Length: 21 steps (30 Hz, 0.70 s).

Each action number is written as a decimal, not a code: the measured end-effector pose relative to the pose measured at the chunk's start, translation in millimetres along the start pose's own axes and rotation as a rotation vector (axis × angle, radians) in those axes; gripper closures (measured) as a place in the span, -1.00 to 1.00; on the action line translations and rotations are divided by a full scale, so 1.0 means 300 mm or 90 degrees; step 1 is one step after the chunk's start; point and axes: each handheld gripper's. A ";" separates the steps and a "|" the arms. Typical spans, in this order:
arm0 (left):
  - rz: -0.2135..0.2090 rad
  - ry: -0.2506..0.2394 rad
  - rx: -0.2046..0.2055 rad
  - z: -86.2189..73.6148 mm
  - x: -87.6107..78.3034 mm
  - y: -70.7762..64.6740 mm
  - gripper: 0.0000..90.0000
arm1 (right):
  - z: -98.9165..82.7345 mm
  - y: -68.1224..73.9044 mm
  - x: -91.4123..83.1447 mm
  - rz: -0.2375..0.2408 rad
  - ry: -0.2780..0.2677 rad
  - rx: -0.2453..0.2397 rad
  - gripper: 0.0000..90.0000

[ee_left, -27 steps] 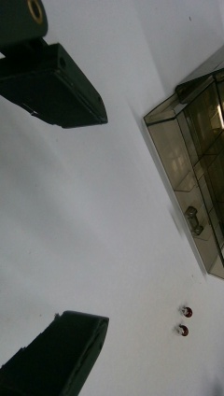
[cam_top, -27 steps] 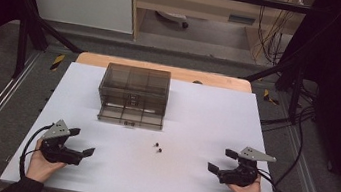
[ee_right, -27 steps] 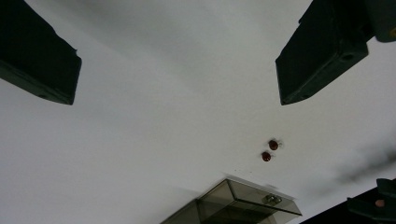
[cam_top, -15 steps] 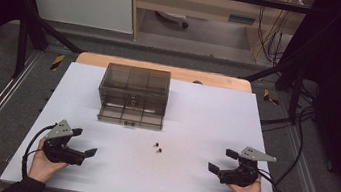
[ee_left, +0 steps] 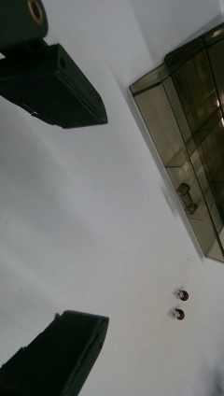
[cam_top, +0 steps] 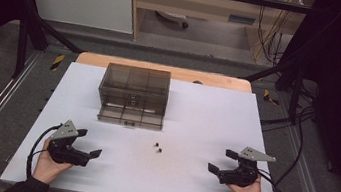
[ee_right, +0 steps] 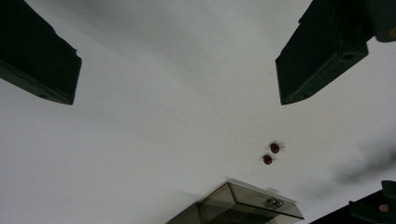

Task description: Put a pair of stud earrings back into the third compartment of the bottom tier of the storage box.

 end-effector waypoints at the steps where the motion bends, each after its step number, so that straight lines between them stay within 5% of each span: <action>1: 0.000 0.000 0.000 0.000 0.000 0.000 -0.92 | 0.000 0.000 0.000 0.000 0.000 0.001 -0.98; 21: -0.001 0.022 0.027 0.090 0.055 -0.070 -0.92 | -0.001 0.000 0.000 -0.006 0.004 -0.002 -0.98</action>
Point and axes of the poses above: each handheld gripper's, and its own axes: x roughly forward along the jaws, z roughly out of its top, y roughly to its left, and after that the axes turned 15 degrees about y, right-handed
